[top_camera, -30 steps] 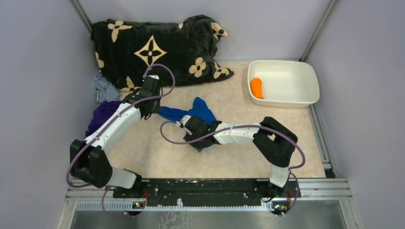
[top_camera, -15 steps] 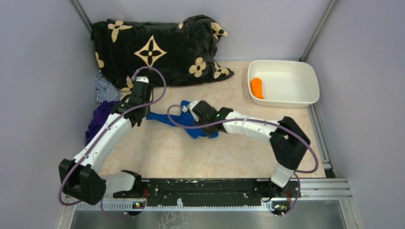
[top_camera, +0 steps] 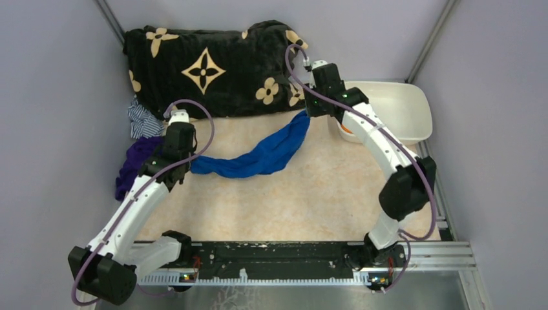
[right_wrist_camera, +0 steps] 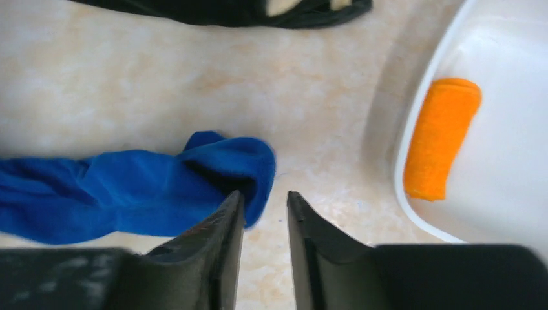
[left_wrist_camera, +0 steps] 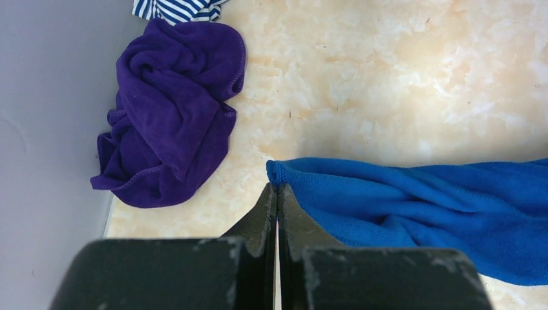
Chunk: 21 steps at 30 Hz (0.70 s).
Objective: Roll the towels
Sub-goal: Flatten out the towel at the center of the board.
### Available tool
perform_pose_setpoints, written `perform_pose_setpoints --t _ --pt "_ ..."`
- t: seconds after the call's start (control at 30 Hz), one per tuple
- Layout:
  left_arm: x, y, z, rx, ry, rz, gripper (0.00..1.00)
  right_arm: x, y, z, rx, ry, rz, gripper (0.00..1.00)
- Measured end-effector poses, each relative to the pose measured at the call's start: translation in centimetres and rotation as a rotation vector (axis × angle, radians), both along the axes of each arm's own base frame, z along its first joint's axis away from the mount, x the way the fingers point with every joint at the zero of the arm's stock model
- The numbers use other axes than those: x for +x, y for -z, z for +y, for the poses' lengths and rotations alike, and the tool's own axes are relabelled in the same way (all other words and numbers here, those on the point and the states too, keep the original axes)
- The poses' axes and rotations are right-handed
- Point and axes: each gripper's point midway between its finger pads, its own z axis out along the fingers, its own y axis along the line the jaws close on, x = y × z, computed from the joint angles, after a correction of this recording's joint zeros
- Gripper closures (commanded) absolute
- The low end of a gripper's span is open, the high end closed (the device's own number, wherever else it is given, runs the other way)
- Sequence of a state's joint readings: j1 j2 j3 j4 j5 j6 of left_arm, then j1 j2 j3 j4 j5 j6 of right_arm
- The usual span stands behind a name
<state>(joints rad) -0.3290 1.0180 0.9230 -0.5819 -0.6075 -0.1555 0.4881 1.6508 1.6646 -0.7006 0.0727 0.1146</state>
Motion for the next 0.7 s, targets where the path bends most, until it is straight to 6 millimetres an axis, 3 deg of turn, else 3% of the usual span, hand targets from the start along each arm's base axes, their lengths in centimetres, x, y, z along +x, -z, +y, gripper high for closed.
perform_pose_setpoints --t 0.1,0.2,0.43,0.53,0.7 --pt "0.1 0.5 0.0 0.0 0.001 0.009 1.0 1.9 3.2 -1.2 -0.046 0.072 0.059 0.49" --pt "0.4 0.8 0.0 -0.007 -0.001 0.008 1.0 1.7 6.0 0.0 -0.072 0.042 0.114 0.46" --pt "0.9 2.0 -0.1 -0.03 0.009 0.039 1.0 -4.1 11.5 5.6 -0.114 -0.196 0.194 0.46" --pt "1.0 2.1 -0.1 -0.041 0.012 0.043 1.0 -6.2 14.2 5.9 -0.124 -0.232 0.252 0.47" --pt "1.2 2.2 -0.1 -0.056 0.016 0.042 1.0 -8.7 18.5 4.8 -0.169 -0.239 0.327 0.44"
